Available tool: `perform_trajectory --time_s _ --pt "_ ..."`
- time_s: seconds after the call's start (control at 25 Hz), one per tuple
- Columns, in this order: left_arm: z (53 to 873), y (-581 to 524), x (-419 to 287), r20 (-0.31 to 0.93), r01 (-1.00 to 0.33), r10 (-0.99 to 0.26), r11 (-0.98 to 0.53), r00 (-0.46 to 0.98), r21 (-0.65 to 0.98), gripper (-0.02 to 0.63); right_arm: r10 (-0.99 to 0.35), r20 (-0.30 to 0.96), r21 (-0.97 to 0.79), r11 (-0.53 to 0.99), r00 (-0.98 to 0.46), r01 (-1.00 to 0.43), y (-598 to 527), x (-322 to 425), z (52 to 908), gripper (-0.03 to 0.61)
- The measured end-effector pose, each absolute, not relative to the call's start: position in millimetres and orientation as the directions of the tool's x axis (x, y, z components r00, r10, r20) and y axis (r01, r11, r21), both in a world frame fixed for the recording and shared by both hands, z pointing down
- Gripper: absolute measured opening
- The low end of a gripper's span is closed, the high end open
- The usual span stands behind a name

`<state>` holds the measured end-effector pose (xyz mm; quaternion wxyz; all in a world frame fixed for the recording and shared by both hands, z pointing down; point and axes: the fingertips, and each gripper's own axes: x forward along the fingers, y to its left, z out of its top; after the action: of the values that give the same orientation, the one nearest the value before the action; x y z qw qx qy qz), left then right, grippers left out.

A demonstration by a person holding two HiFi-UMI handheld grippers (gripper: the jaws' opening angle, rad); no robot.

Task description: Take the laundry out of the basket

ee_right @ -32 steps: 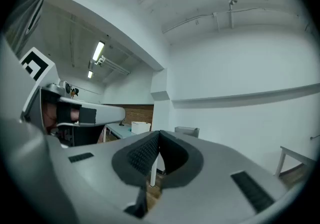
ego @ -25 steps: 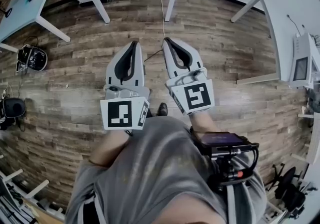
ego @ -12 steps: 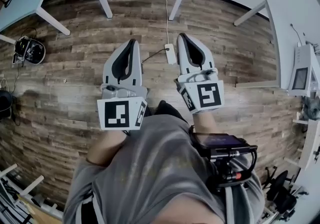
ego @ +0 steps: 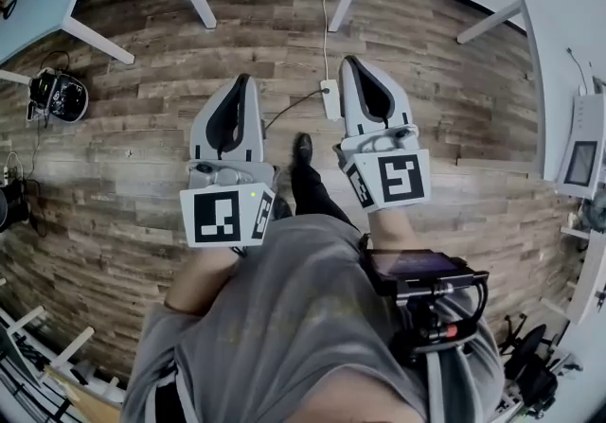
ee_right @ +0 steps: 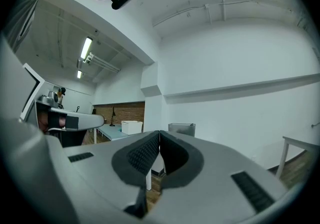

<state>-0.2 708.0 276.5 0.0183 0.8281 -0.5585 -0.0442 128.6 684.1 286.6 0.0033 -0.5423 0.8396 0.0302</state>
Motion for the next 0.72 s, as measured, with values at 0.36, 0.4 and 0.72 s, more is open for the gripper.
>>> perform_trajectory --time_s 0.36,0.4,0.72 --pt "264 589 32 -0.049 -0.932 -0.932 -0.360 0.358 0.047 0.008 -0.893 -0.039 0.044 0.447 -0.449 -0.893 558 152 282 0.009" --pt "262 578 36 -0.053 -0.934 -0.934 -0.356 0.354 0.044 0.008 -0.889 -0.042 0.045 0.454 -0.456 -0.890 546 156 281 0.009" --pt "257 515 37 -0.070 -0.950 -0.950 -0.309 0.306 0.043 0.008 -0.871 -0.050 0.060 0.486 -0.489 -0.872 473 161 275 0.009"
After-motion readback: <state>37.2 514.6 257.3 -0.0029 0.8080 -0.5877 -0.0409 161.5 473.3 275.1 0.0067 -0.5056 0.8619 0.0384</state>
